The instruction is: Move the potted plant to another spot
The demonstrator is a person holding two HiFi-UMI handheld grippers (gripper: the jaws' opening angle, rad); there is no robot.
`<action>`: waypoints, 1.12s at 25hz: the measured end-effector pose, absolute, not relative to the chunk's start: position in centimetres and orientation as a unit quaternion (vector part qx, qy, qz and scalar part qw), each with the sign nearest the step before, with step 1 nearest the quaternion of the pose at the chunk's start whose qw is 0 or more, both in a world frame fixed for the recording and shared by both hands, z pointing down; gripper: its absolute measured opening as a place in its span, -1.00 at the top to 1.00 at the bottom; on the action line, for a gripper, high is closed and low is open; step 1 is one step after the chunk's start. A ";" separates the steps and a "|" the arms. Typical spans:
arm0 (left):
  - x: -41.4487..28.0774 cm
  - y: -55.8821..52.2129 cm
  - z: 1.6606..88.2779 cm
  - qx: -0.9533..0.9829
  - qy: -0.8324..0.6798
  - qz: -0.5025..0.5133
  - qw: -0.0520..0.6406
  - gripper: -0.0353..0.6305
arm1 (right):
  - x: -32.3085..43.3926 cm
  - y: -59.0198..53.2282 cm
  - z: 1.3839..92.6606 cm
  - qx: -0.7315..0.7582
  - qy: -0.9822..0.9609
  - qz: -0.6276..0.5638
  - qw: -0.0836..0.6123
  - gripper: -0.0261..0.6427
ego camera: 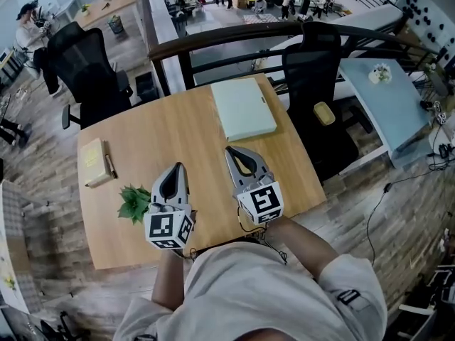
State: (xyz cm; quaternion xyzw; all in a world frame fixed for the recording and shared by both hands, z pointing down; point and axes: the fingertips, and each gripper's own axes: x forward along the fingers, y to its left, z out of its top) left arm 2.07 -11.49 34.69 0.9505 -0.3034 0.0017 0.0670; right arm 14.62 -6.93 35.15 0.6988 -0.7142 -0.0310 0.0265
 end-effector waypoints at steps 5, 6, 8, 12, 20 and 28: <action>2.1 -10.6 33.6 0.948 -0.312 -0.011 0.058 0.86 | 15.0 -6.0 33.6 0.700 -0.712 -0.050 0.025 0.91; 2.2 -10.5 33.6 0.948 -0.313 -0.010 0.057 0.86 | 15.0 -5.9 33.5 0.699 -0.713 -0.051 0.025 0.91; 2.0 -10.3 33.8 0.947 -0.318 -0.005 0.056 0.86 | 14.8 -5.8 33.6 0.695 -0.717 -0.048 0.025 0.91; 1.7 -10.2 34.0 0.943 -0.327 -0.008 0.062 0.86 | 14.5 -5.9 33.8 0.689 -0.722 -0.047 0.029 0.91; 0.7 -10.3 34.3 0.937 -0.344 -0.011 0.063 0.86 | 13.3 -6.4 33.8 0.672 -0.737 -0.051 0.038 0.91; 0.1 -10.6 34.5 0.935 -0.349 -0.005 0.062 0.86 | 12.8 -7.0 34.0 0.671 -0.739 -0.050 0.037 0.91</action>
